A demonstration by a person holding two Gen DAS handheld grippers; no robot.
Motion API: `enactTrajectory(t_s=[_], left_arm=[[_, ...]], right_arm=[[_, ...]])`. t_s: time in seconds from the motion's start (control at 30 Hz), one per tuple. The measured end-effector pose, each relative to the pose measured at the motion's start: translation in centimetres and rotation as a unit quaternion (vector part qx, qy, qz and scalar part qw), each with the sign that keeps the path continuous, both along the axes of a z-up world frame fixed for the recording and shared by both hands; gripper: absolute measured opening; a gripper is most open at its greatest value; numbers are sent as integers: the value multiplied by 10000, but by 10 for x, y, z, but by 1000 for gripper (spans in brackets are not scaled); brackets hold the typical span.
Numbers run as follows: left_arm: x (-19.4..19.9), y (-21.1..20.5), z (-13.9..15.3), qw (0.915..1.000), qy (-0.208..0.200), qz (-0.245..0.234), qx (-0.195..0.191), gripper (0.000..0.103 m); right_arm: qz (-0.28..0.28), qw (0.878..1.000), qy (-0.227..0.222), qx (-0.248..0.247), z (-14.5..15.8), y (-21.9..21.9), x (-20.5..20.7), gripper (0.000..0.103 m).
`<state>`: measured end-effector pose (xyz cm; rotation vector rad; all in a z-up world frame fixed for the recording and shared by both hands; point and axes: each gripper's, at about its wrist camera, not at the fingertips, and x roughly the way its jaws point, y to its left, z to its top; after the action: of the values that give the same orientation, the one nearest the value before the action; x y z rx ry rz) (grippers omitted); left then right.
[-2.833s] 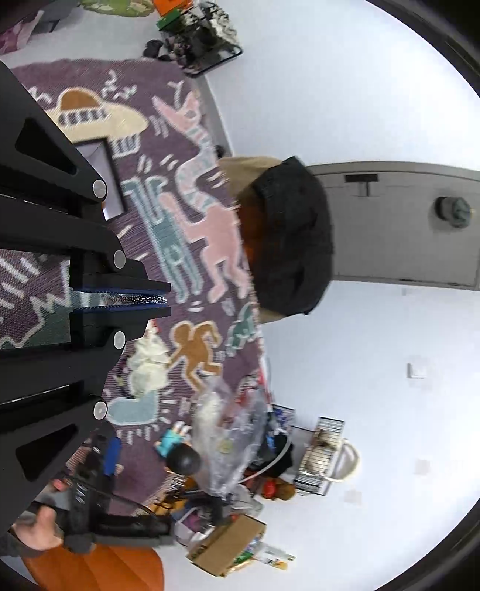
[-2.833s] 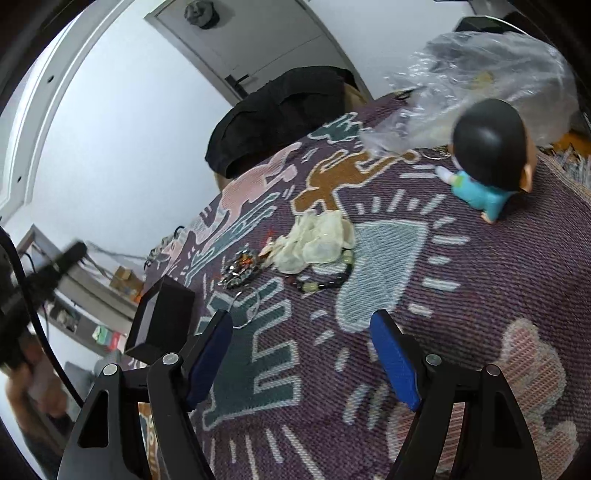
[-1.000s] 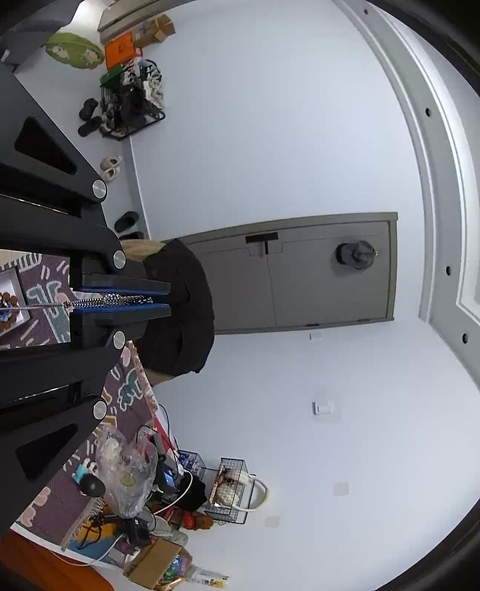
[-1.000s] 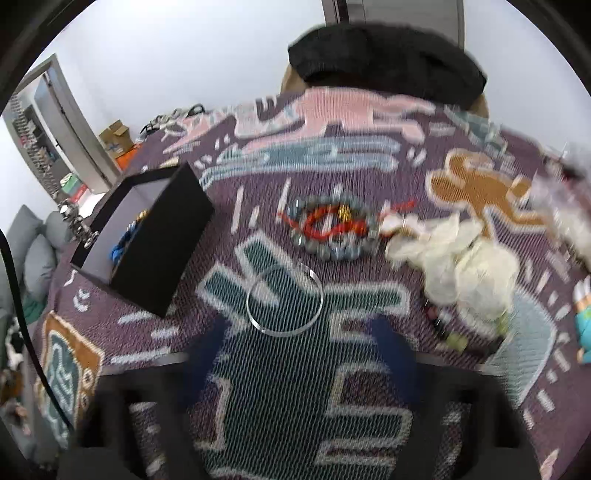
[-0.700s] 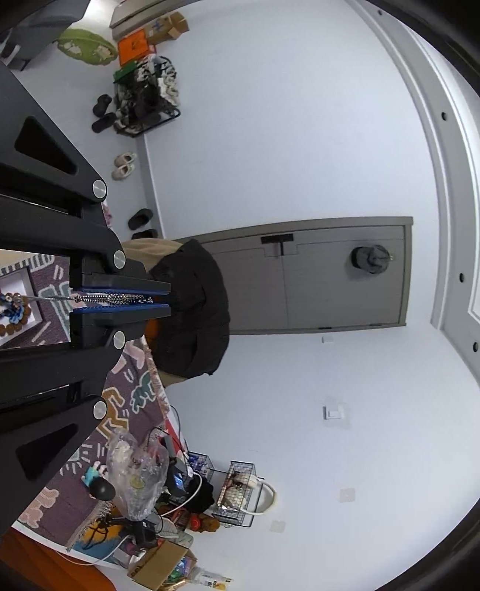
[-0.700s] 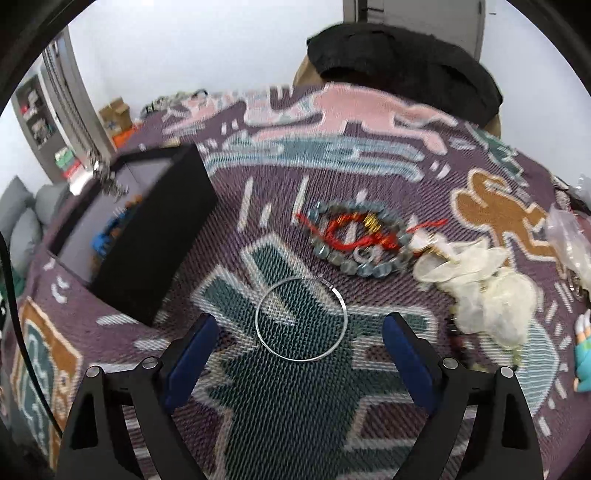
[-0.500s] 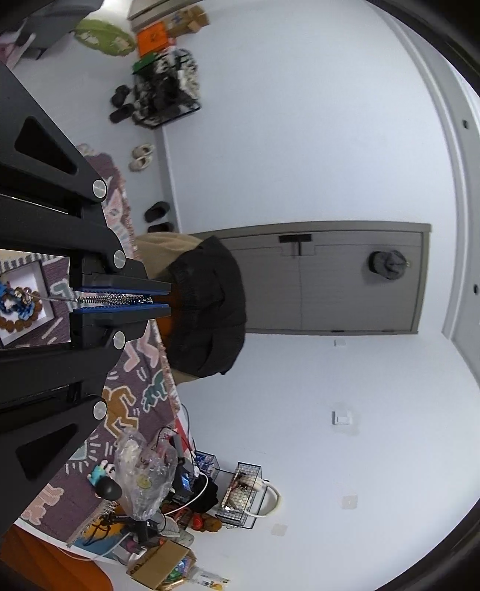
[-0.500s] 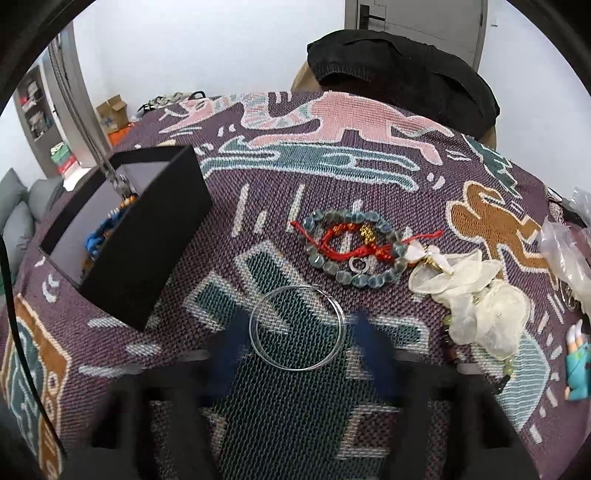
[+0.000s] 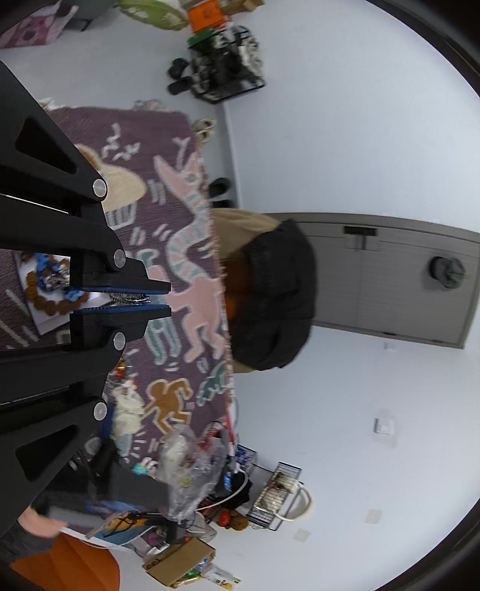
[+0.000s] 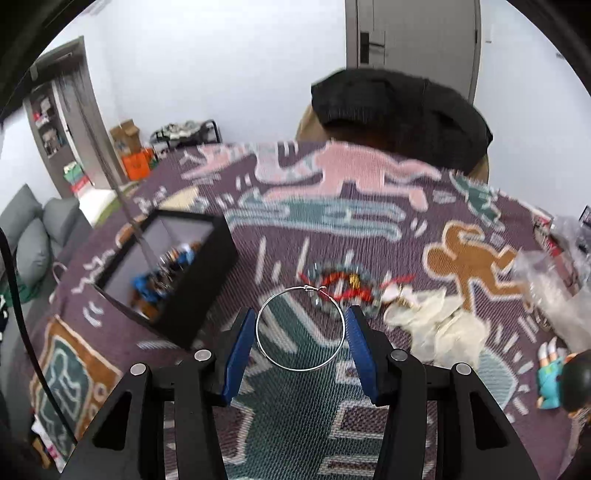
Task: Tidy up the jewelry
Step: 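Grasp the silver hoop earring with the right gripper and drop it into the box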
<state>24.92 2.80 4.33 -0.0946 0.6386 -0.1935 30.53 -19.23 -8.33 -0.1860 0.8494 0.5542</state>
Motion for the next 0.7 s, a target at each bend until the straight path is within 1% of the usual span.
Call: enactTrajectory(t_s=[0.07, 0.1, 0.13, 0.17, 0.2, 0.23, 0.27, 0.47, 0.57, 0.7], left_arm=[[2, 2, -11, 9998, 175, -15, -38, 12], [2, 3, -15, 9997, 231, -22, -72, 26], [1, 6, -19, 9995, 285, -18, -136, 49], [-1, 7, -21, 9995, 277, 6, -170, 60], [-4, 10, -22, 9996, 208, 43, -209, 75], [-10, 14, -23, 9996, 83, 91, -252, 80], [-13, 17, -23, 9996, 35, 119, -269, 80], [-28, 43, -32, 9983, 52, 402, -419, 80], [-34, 59, -38, 9972, 66, 558, -486, 80], [-41, 81, -49, 9950, 144, 722, -671, 80]], right_arm=[[25, 9999, -64, 79, 11, 1, 0, 51], [50, 9999, -100, 123, 16, 2, -1, 51], [81, 9997, -136, 168, 21, 3, -3, 51], [111, 9996, -165, 202, 25, 5, -4, 51], [135, 9995, -189, 226, 27, 7, -5, 51], [160, 9993, -210, 249, 30, 10, -6, 51], [196, 9992, -230, 274, 33, 13, -8, 51], [457, 9980, -213, 374, 40, 37, -12, 51], [577, 9974, -182, 383, 39, 51, -14, 51], [735, 9965, -129, 379, 36, 71, -17, 51]])
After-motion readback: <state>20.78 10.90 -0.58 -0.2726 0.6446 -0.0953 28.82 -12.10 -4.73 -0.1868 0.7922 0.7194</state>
